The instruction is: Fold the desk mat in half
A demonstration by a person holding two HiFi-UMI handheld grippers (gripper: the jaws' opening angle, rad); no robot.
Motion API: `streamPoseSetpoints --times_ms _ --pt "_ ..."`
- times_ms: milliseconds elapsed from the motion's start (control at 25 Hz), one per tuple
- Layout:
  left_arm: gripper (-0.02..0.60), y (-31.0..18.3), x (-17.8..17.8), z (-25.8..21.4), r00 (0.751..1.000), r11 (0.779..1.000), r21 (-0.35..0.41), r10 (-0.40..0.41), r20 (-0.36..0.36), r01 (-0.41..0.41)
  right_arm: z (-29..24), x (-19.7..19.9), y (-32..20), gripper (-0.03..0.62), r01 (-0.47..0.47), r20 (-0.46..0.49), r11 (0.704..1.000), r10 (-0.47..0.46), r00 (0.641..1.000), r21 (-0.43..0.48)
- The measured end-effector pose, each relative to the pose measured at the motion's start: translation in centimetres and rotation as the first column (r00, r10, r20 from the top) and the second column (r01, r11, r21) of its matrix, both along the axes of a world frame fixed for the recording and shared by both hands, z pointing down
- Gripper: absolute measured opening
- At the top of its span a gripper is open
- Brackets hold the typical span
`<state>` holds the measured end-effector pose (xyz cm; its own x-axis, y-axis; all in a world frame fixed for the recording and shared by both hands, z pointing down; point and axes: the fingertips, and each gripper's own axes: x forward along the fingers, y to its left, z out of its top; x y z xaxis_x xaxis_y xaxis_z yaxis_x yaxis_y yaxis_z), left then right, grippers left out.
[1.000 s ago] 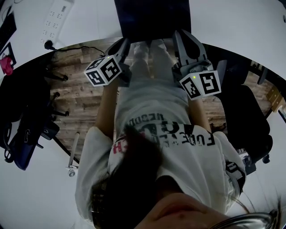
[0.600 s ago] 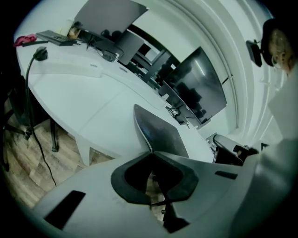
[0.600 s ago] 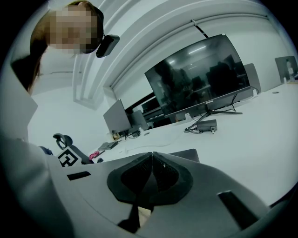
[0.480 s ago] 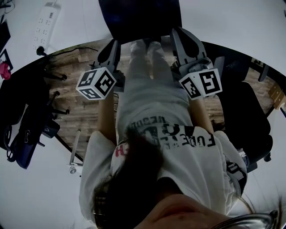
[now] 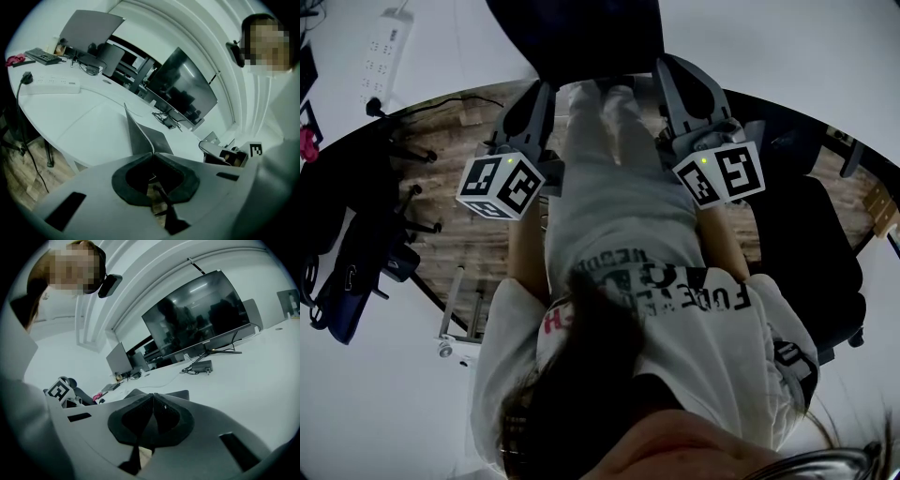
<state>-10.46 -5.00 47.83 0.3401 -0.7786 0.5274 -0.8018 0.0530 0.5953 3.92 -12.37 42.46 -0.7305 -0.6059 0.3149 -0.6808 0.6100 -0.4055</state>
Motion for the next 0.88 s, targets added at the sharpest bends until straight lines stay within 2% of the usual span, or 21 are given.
streamPoseSetpoints --times_ms 880 --pt "0.012 -1.6 5.1 -0.6 1.000 1.000 0.016 0.025 -0.001 -0.025 -0.2 3.5 -1.5 0.000 -0.009 0.013 1.000 0.008 1.000 0.015"
